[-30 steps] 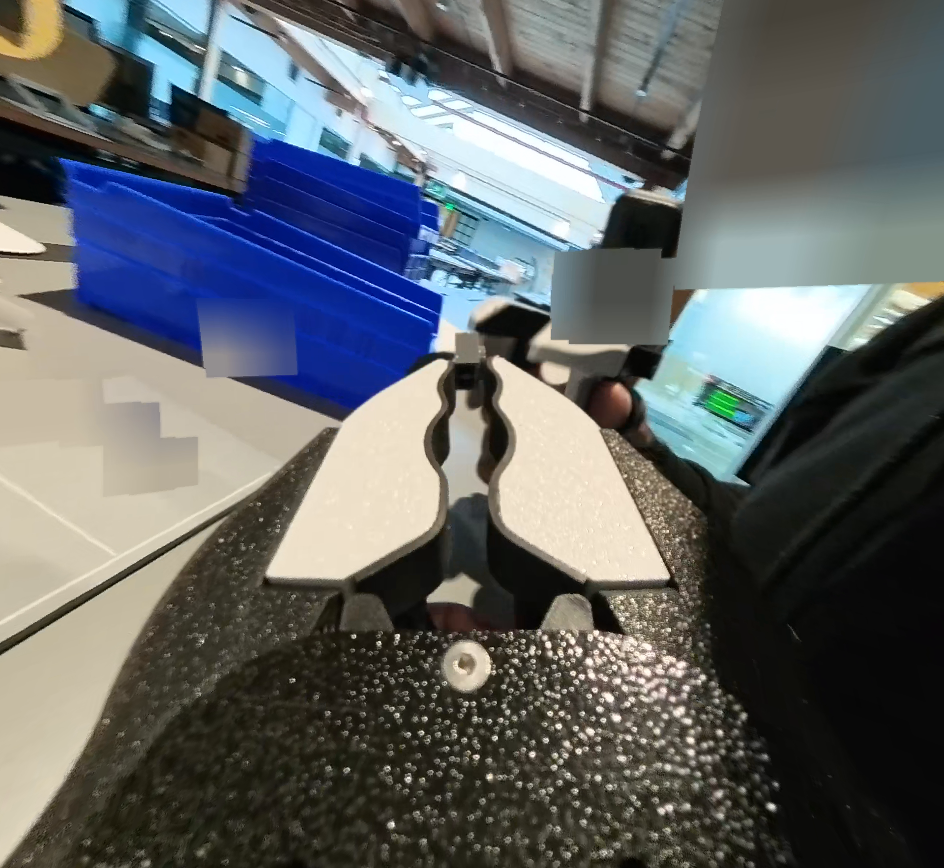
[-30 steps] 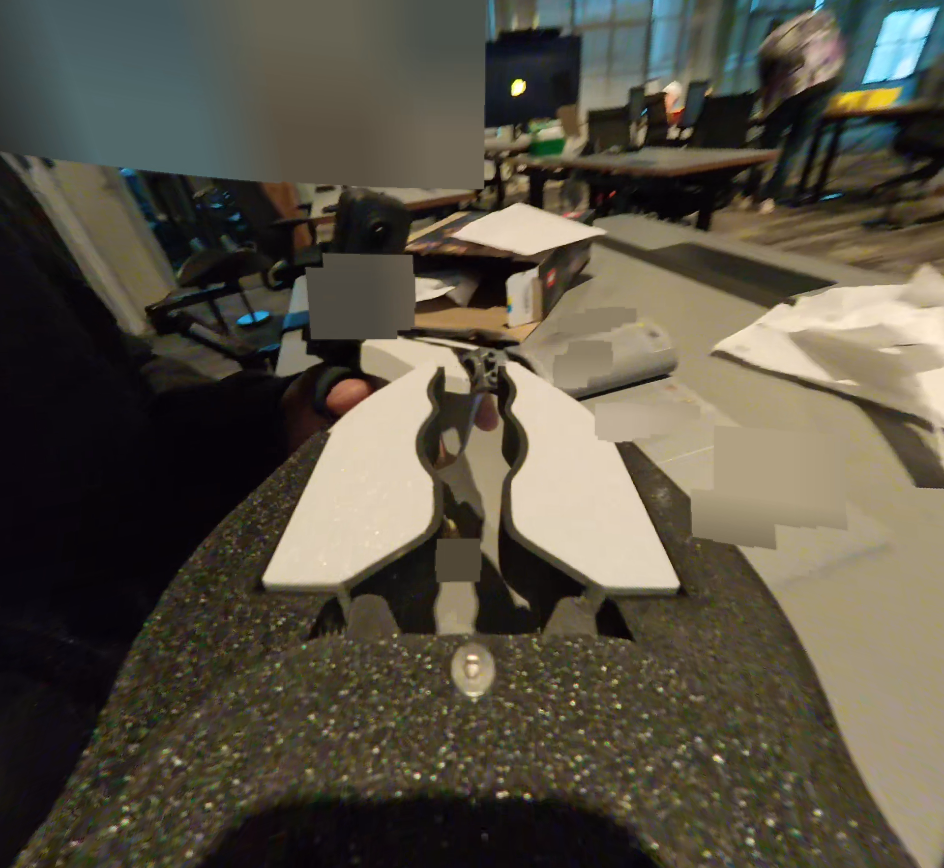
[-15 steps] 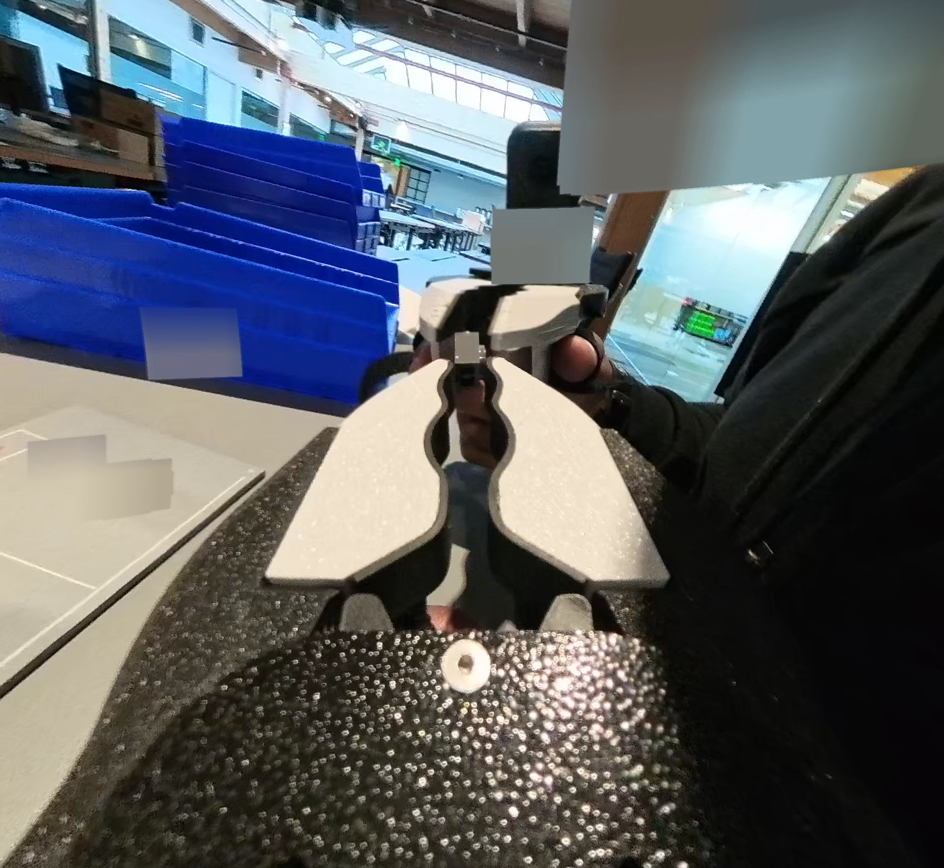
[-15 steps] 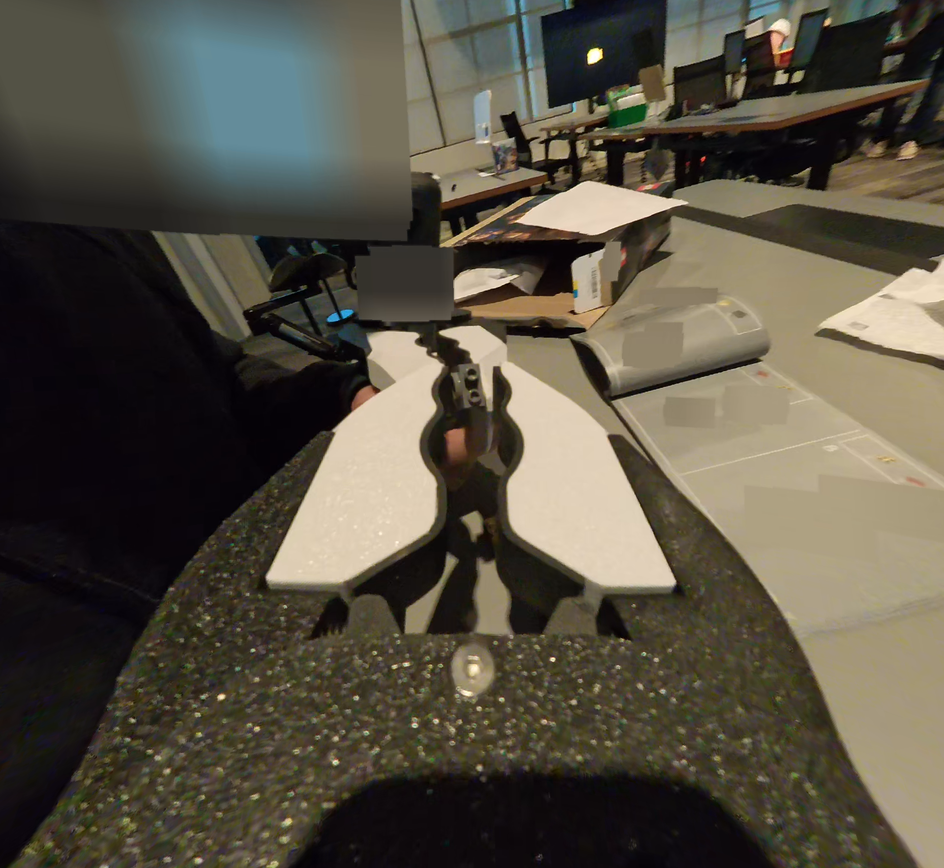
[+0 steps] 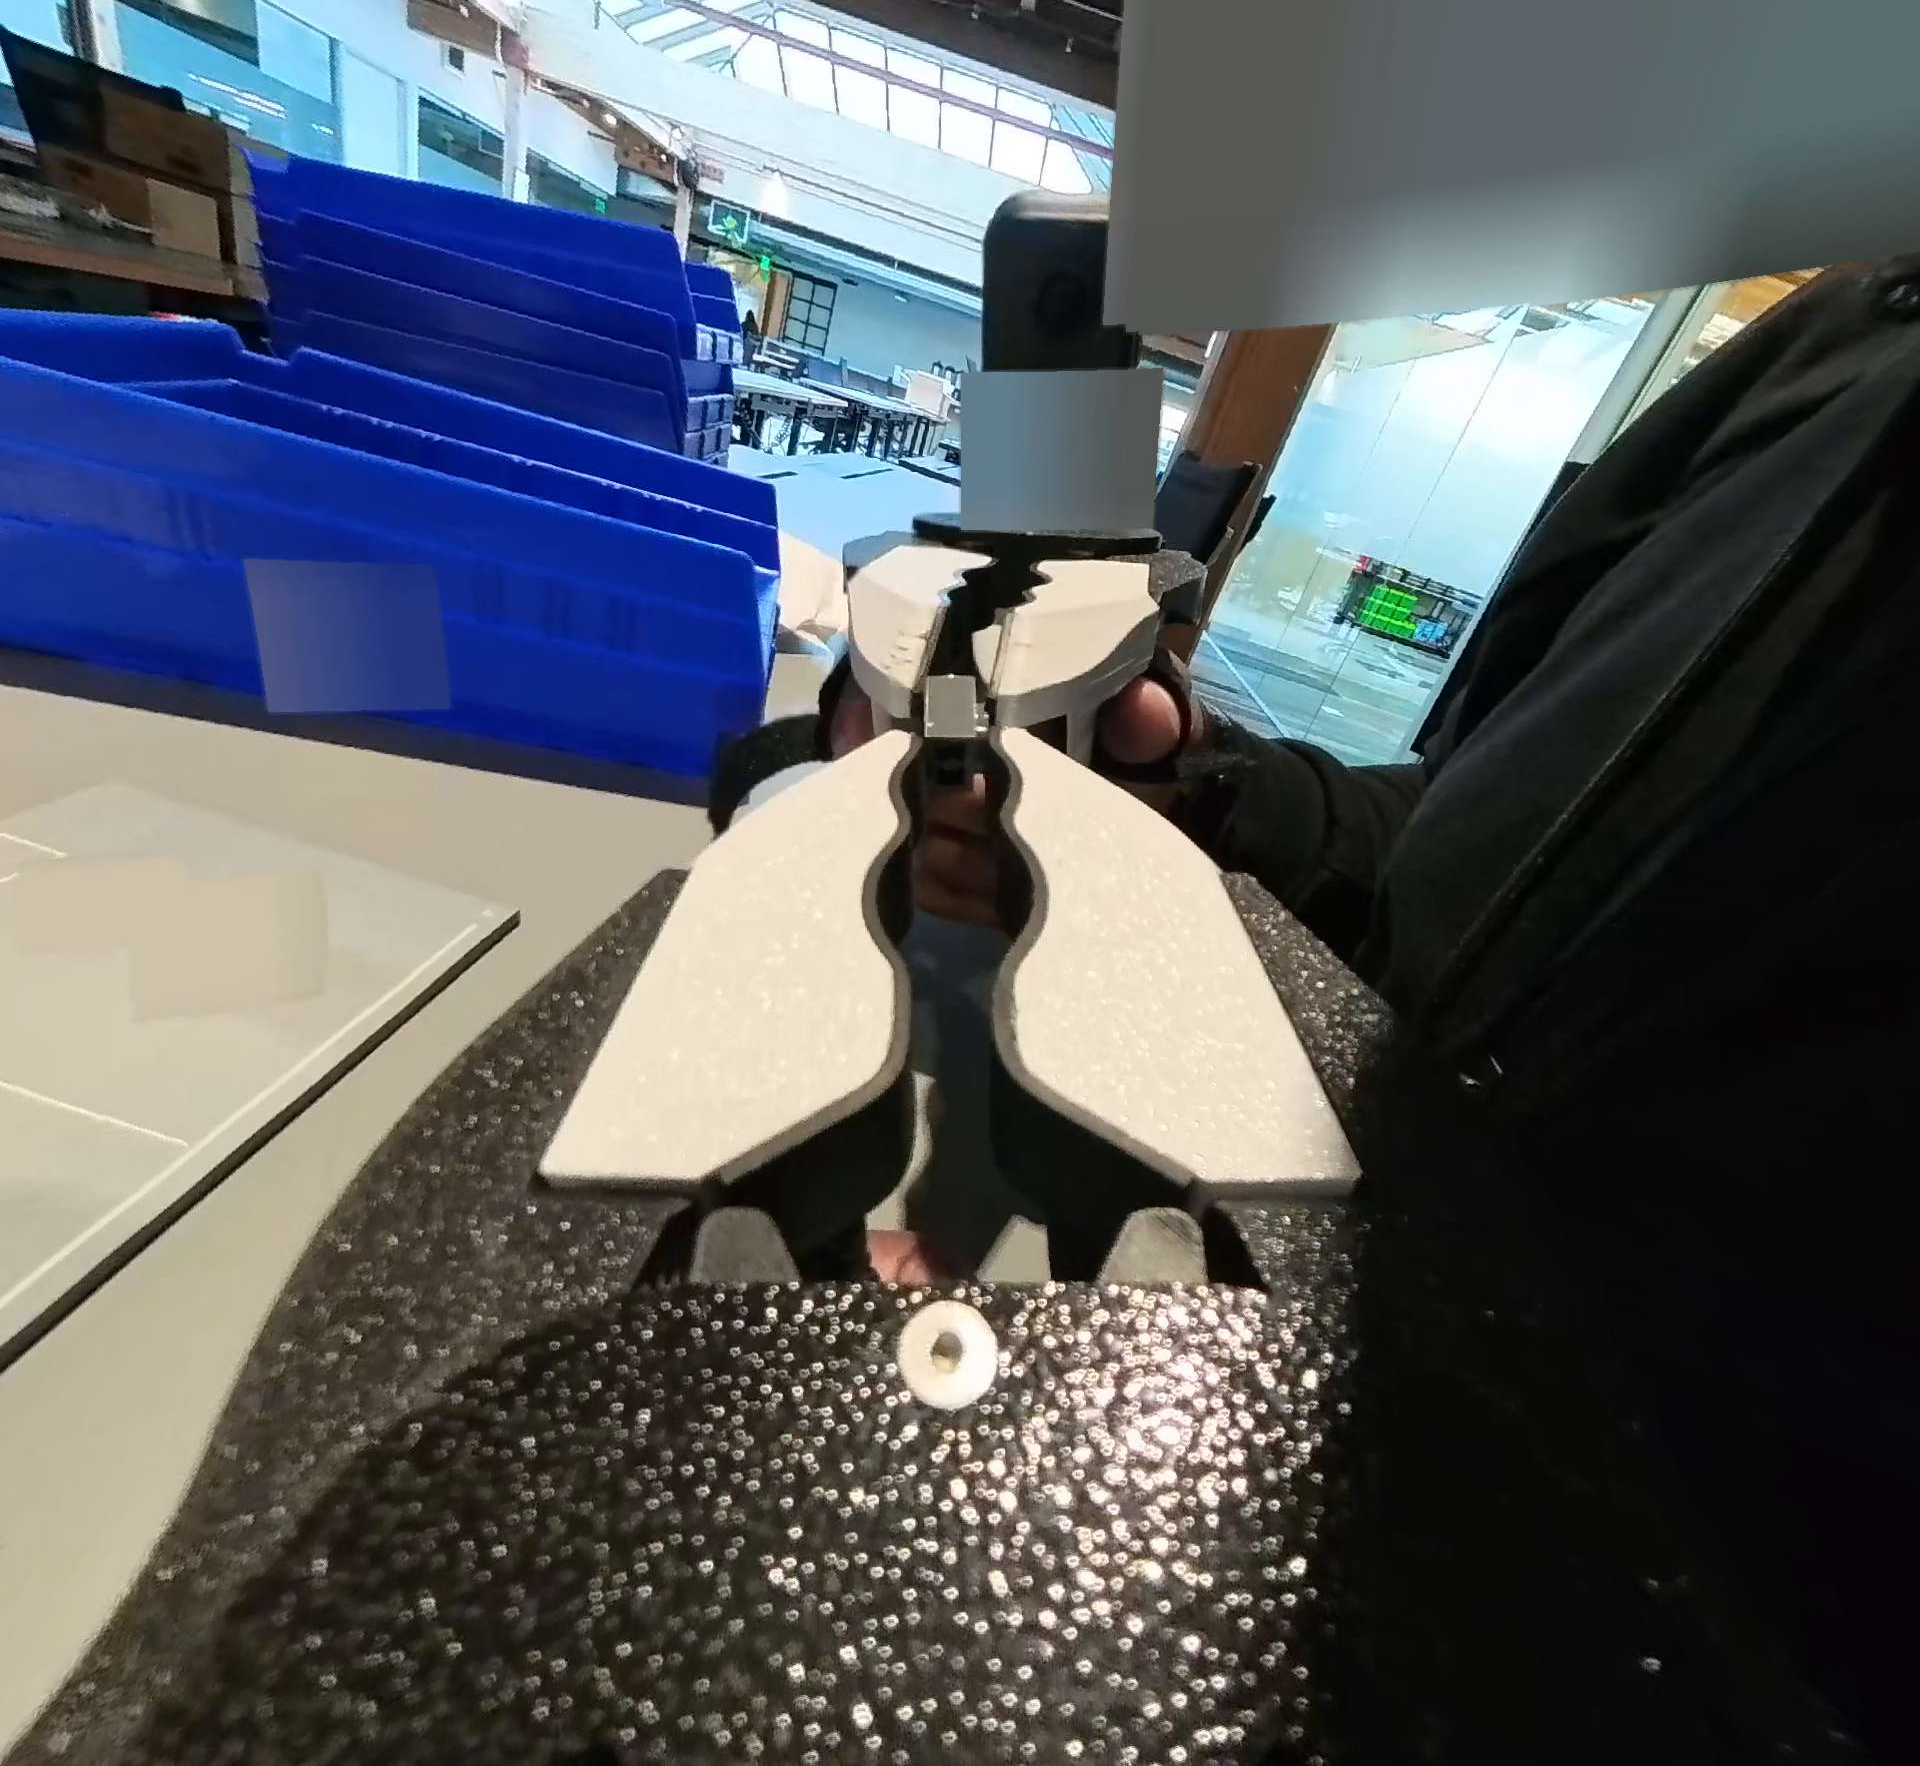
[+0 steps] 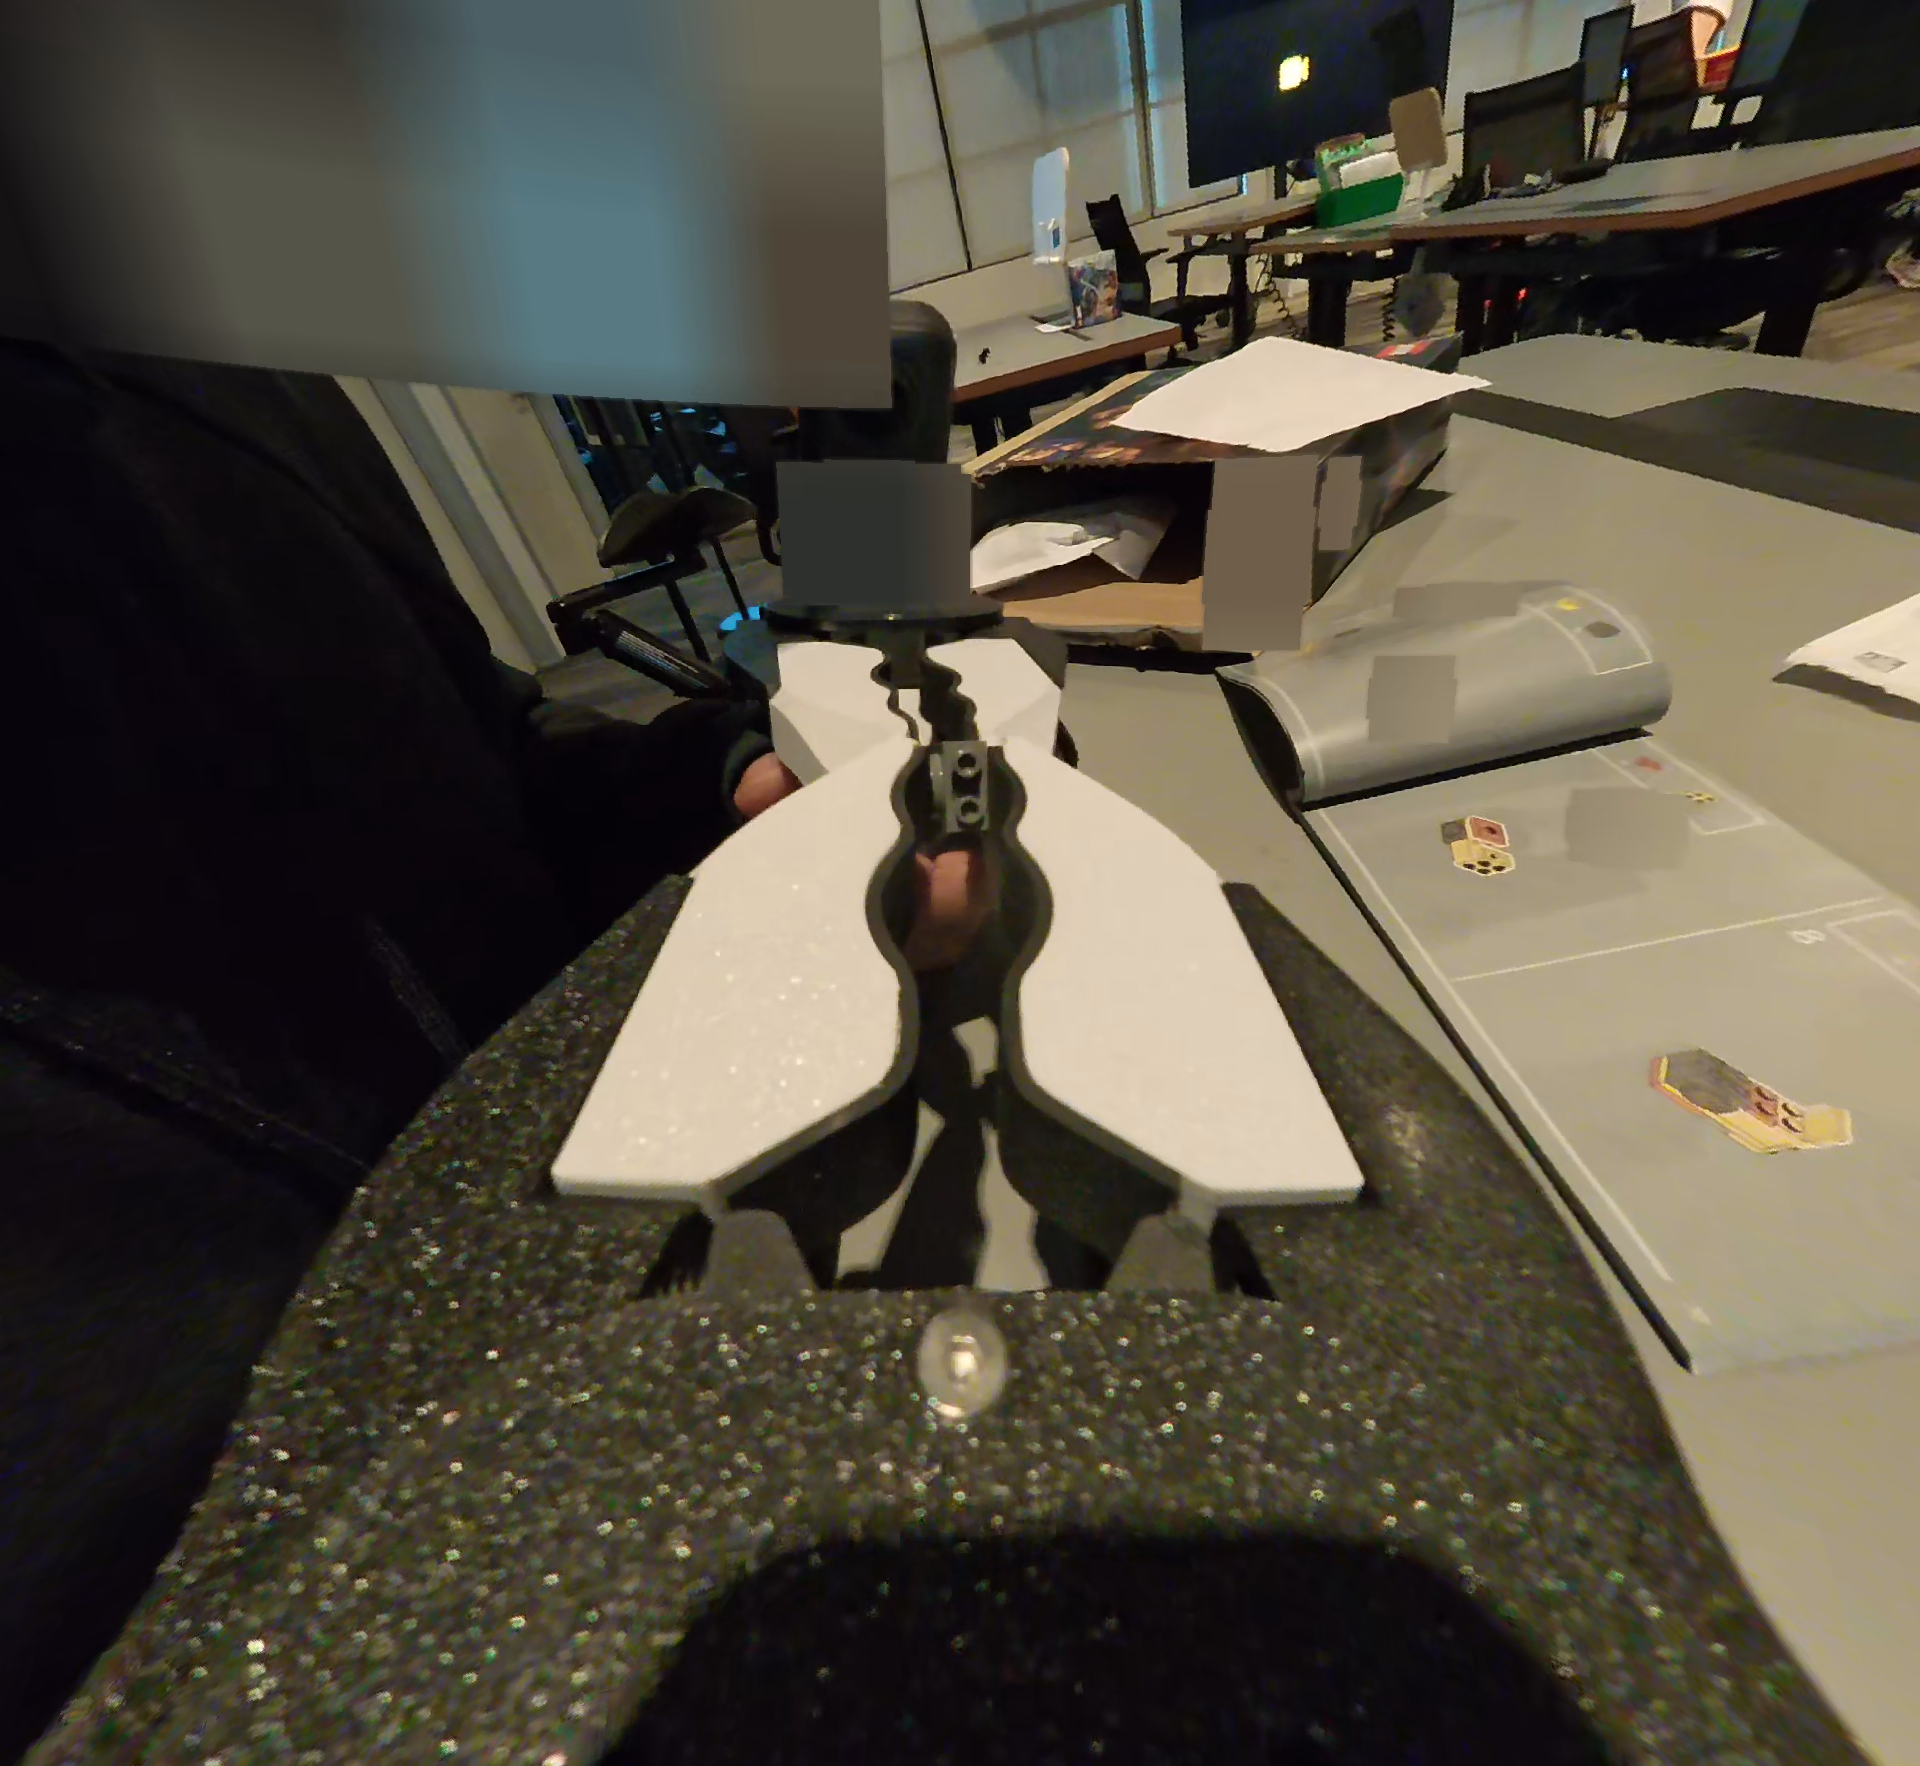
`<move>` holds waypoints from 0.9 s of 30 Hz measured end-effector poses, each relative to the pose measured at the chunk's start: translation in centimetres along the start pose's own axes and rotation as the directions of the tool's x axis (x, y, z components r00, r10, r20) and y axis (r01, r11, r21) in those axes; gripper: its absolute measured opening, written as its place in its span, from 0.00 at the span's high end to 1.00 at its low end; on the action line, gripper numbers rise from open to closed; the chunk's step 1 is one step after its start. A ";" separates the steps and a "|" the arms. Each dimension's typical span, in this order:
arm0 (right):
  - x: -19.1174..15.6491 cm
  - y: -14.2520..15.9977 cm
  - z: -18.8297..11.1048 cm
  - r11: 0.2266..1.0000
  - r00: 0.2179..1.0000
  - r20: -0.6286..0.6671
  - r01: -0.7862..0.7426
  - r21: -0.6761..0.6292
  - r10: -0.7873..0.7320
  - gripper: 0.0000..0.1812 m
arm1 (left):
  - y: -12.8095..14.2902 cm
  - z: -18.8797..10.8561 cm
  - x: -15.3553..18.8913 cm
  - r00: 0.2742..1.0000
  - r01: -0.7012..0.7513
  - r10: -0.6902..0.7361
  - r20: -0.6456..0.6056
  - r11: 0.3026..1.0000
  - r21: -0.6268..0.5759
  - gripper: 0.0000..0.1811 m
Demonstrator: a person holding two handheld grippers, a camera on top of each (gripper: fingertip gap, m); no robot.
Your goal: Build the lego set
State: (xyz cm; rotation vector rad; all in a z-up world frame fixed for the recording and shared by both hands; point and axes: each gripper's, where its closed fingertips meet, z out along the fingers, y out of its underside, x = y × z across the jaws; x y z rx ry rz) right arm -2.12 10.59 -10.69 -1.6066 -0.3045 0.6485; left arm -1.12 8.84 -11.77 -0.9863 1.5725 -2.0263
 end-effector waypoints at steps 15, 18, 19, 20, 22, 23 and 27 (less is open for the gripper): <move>0.1 0.0 0.0 0.999 1.000 0.001 -0.027 0.024 0.027 0.95 | -0.1 -0.8 -0.2 1.000 -0.010 0.010 0.012 1.000 0.002 0.95; 0.0 0.1 0.1 0.999 1.000 0.005 -0.027 0.025 0.026 0.95 | 0.0 -0.9 -0.3 0.999 -0.027 0.028 0.028 1.000 -0.007 0.93; 0.0 0.1 0.1 0.999 1.000 0.005 -0.025 0.023 0.025 0.95 | 0.0 -1.0 -0.4 0.999 -0.038 0.038 0.036 0.999 -0.013 0.92; 0.0 0.2 0.1 1.000 1.000 0.004 -0.024 0.019 0.024 0.95 | 0.1 -1.2 -0.5 0.998 -0.050 0.051 0.049 0.999 -0.022 0.91; 0.1 0.4 0.2 1.000 1.000 0.003 -0.023 0.009 0.023 0.95 | 0.1 -1.6 -0.8 0.995 -0.070 0.073 0.070 0.997 -0.035 0.90; 0.2 0.4 0.3 1.000 1.000 0.005 -0.025 0.006 0.025 0.95 | 0.1 -1.9 -1.0 0.993 -0.078 0.081 0.085 0.996 -0.036 0.90; 0.6 0.7 0.5 0.999 1.000 -0.003 -0.022 -0.024 0.022 0.95 | -0.3 -3.3 -2.2 0.983 -0.095 0.100 0.152 0.995 -0.039 0.90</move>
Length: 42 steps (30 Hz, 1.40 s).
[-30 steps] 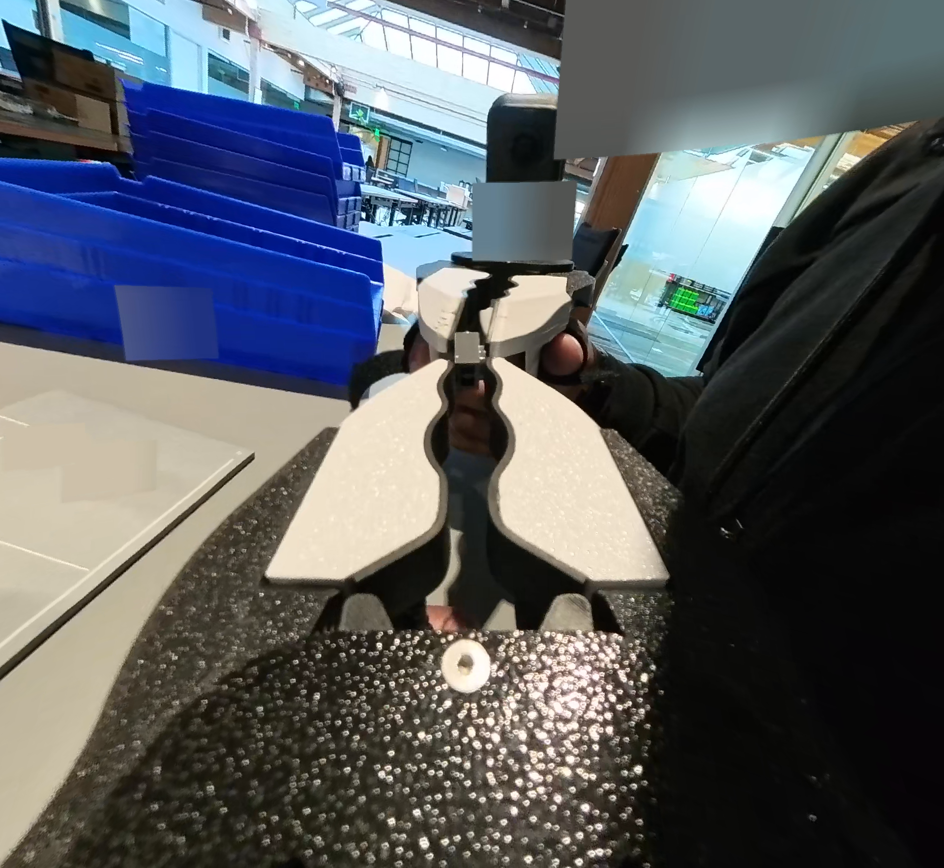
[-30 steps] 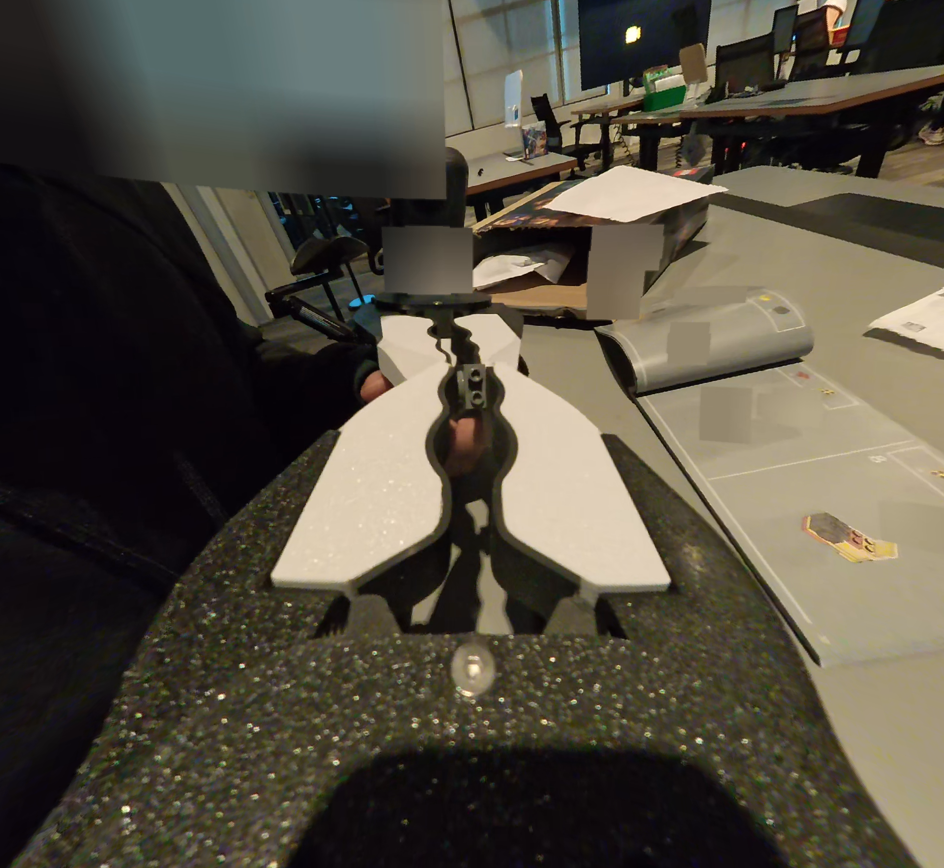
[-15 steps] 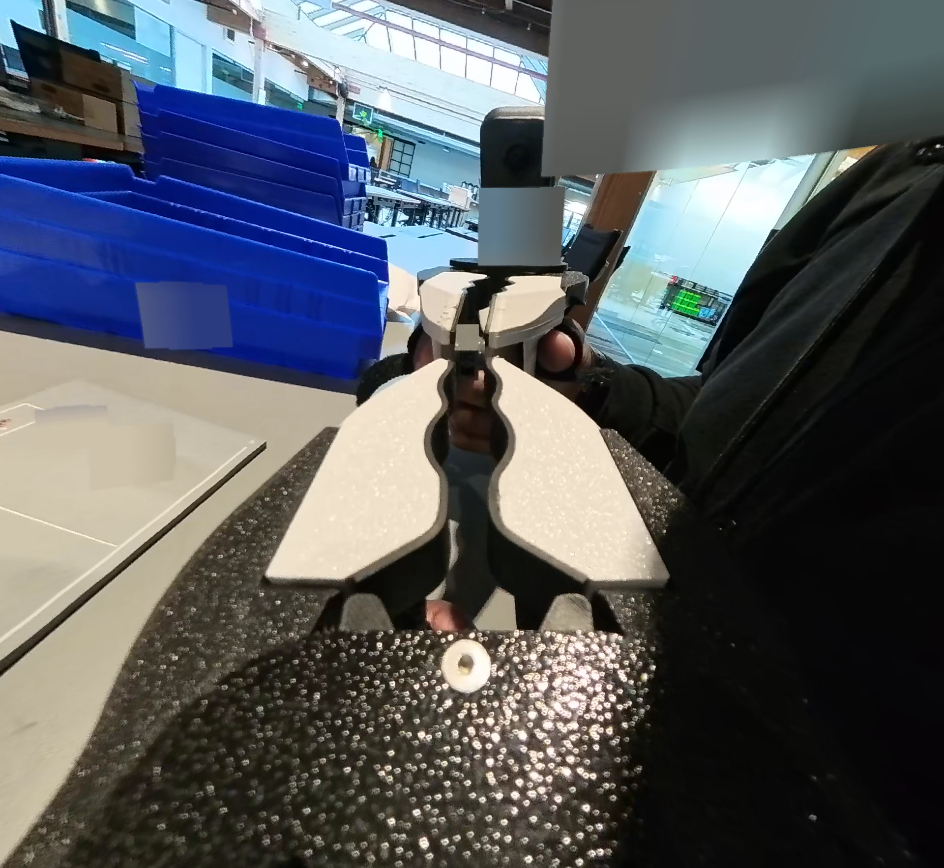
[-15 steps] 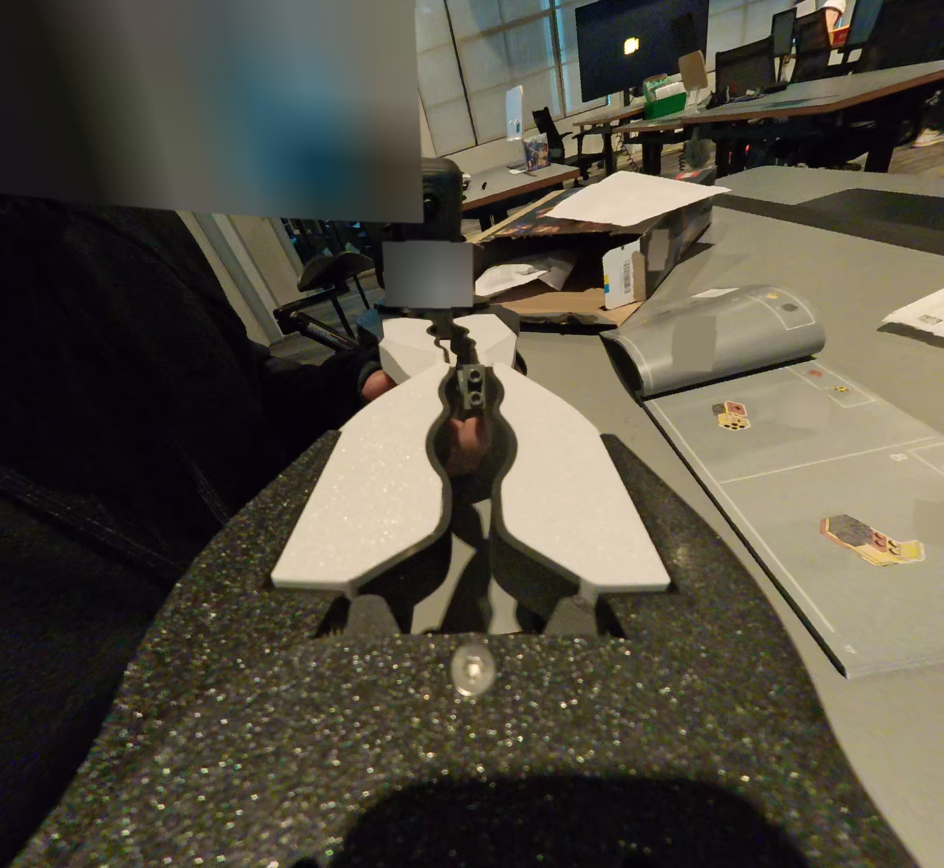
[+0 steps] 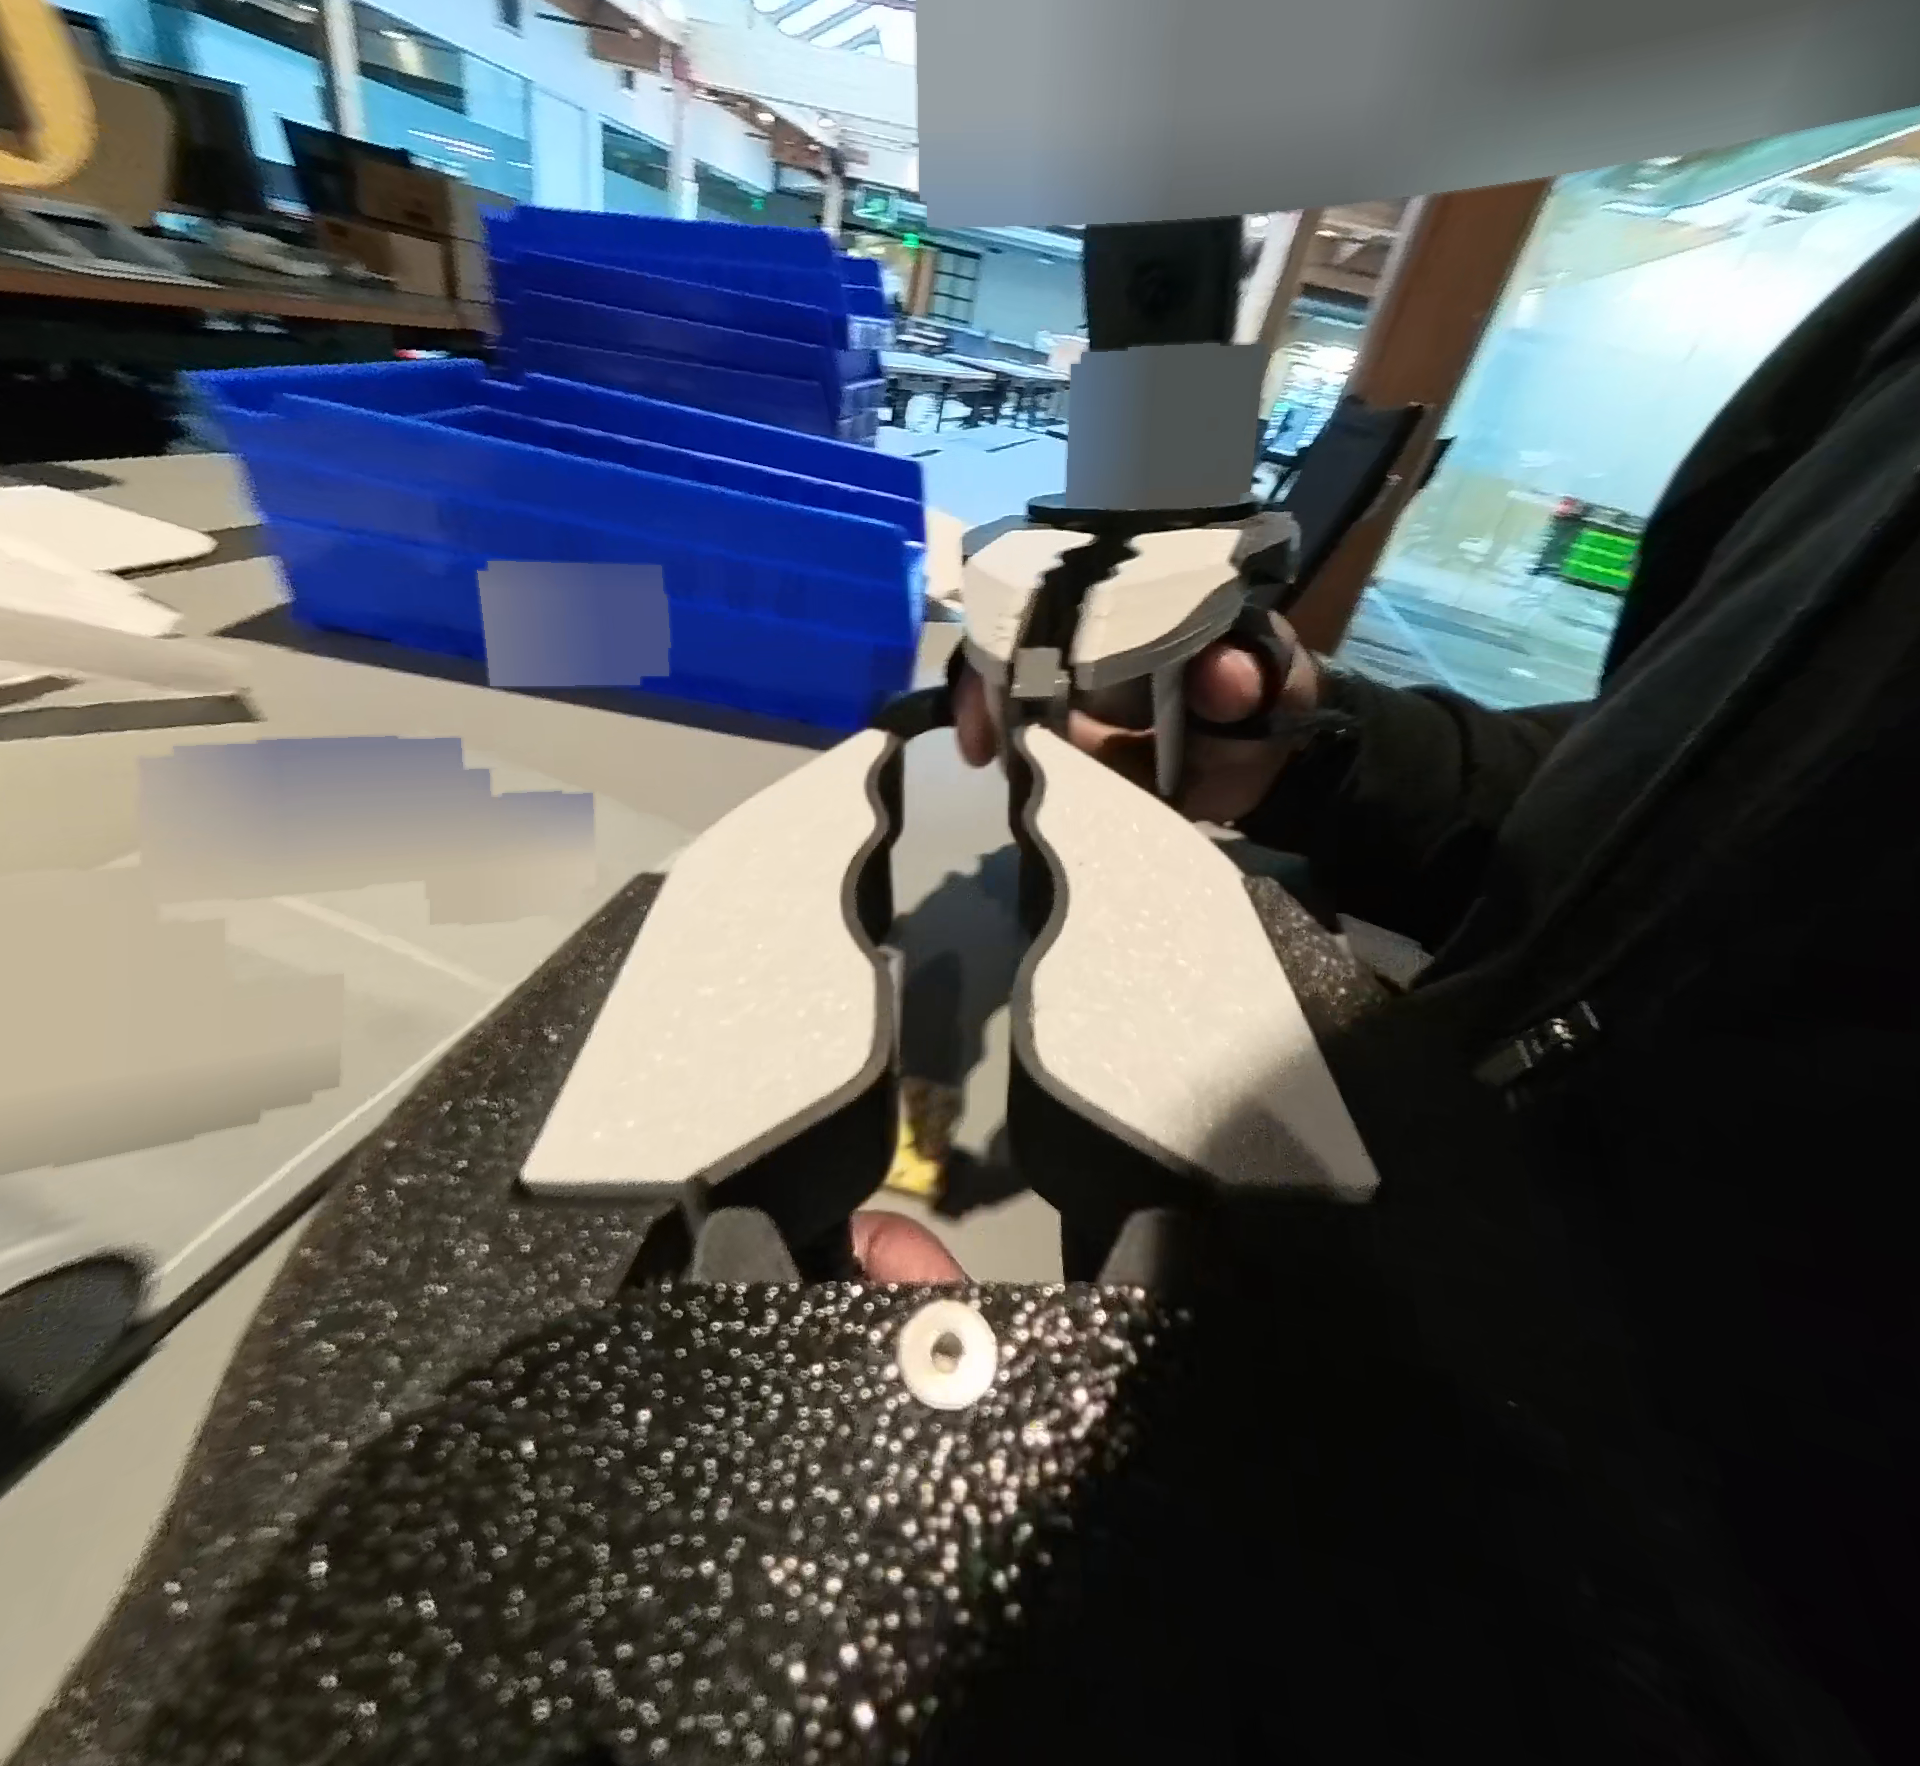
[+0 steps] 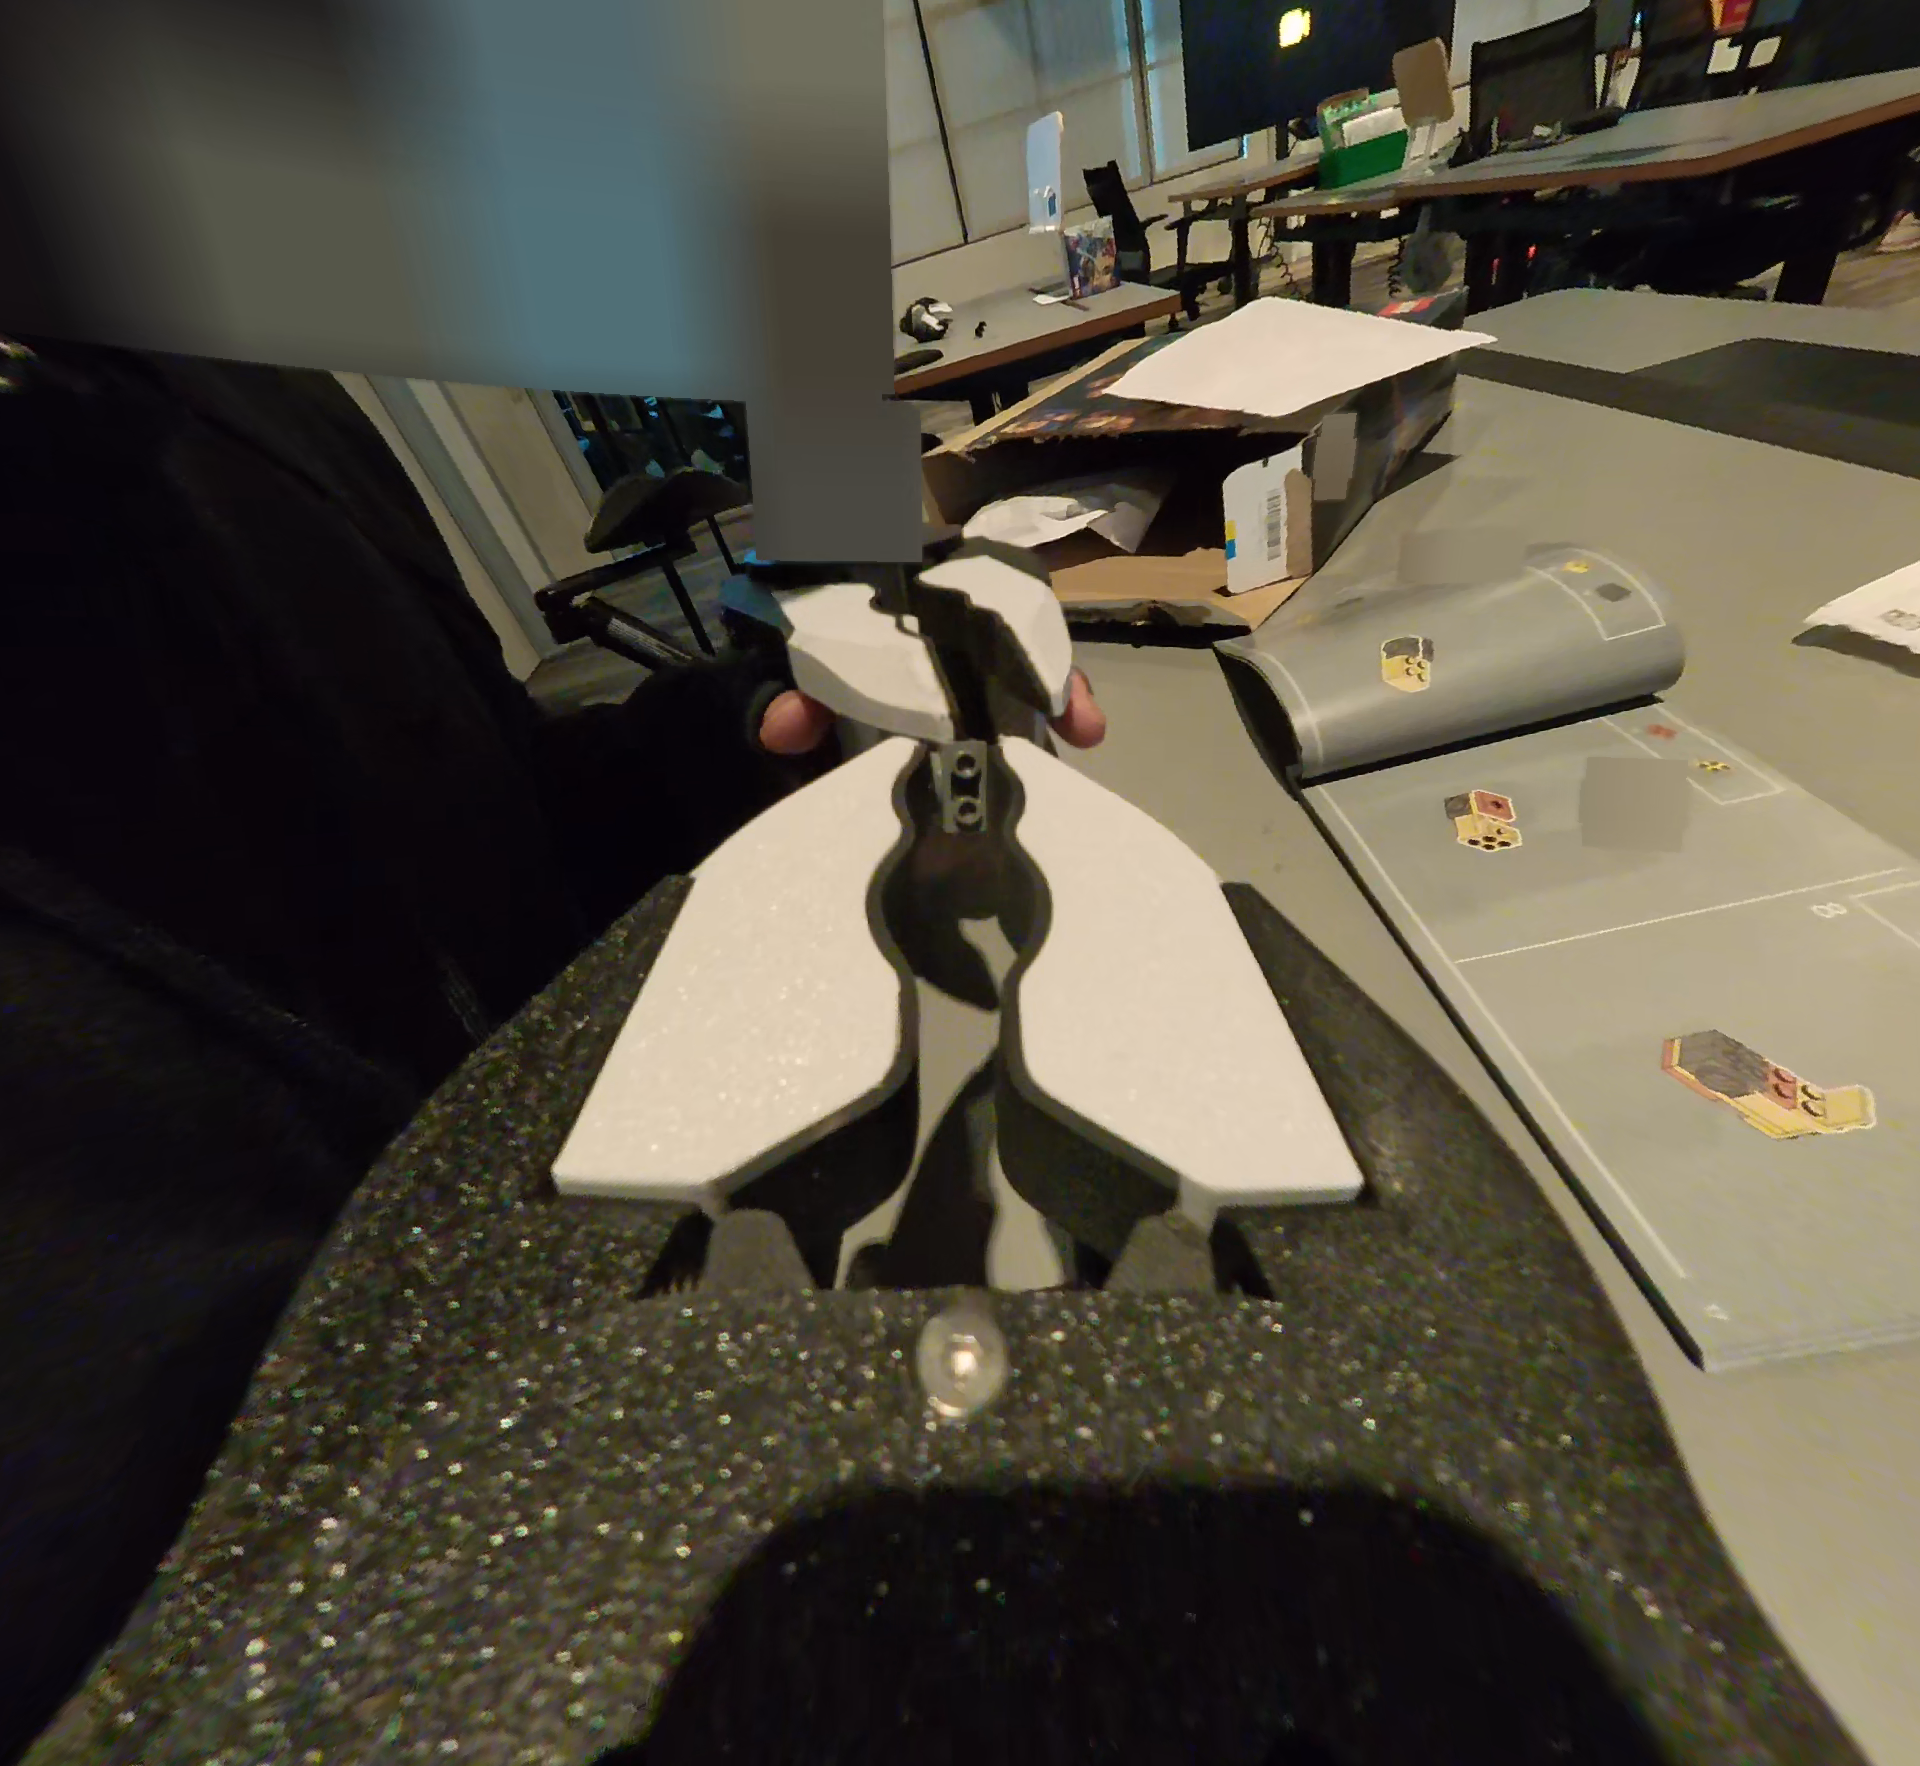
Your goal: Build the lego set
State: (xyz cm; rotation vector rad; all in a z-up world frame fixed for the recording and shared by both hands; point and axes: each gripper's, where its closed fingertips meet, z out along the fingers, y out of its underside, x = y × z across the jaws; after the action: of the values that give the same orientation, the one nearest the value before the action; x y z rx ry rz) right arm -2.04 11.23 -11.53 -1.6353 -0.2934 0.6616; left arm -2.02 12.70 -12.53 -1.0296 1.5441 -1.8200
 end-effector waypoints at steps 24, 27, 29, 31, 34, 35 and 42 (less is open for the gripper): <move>3.0 2.0 2.8 0.983 0.999 -0.047 -0.016 -0.183 0.008 0.95 | -0.9 -3.3 -3.8 0.979 0.027 -0.035 0.199 0.999 0.044 0.91; 3.1 2.1 3.0 0.982 0.999 -0.043 -0.015 -0.187 0.008 0.95 | -0.9 -3.4 -3.8 0.979 0.036 -0.045 0.198 0.998 0.048 0.91; 3.2 2.1 3.0 0.982 0.999 -0.040 -0.013 -0.189 0.006 0.95 | -0.9 -3.4 -3.8 0.979 0.037 -0.046 0.198 0.998 0.047 0.91; 3.2 2.2 2.9 0.981 0.999 -0.039 -0.006 -0.193 -0.002 0.95 | -0.9 -3.4 -3.8 0.979 0.039 -0.047 0.197 0.998 0.047 0.91; 3.2 2.1 2.6 0.972 0.997 -0.025 0.065 -0.226 -0.072 0.95 | -0.9 -3.4 -3.7 0.983 0.068 -0.076 0.168 0.996 0.053 0.91; 3.0 2.1 2.4 0.964 0.993 0.001 0.114 -0.241 -0.117 0.95 | -1.0 -3.4 -3.5 0.984 0.111 -0.118 0.131 0.992 0.066 0.91; 0.5 0.4 1.1 0.846 0.881 0.259 0.459 -0.271 -0.395 0.95 | 0.0 -2.2 -1.8 0.926 0.372 -0.371 -0.064 0.928 -0.006 0.91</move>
State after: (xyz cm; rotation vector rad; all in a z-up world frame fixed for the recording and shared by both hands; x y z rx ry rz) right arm -2.34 12.35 -12.10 -1.7348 -0.9293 0.4392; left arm -2.83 15.37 -13.01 -1.3474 1.4507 -2.1255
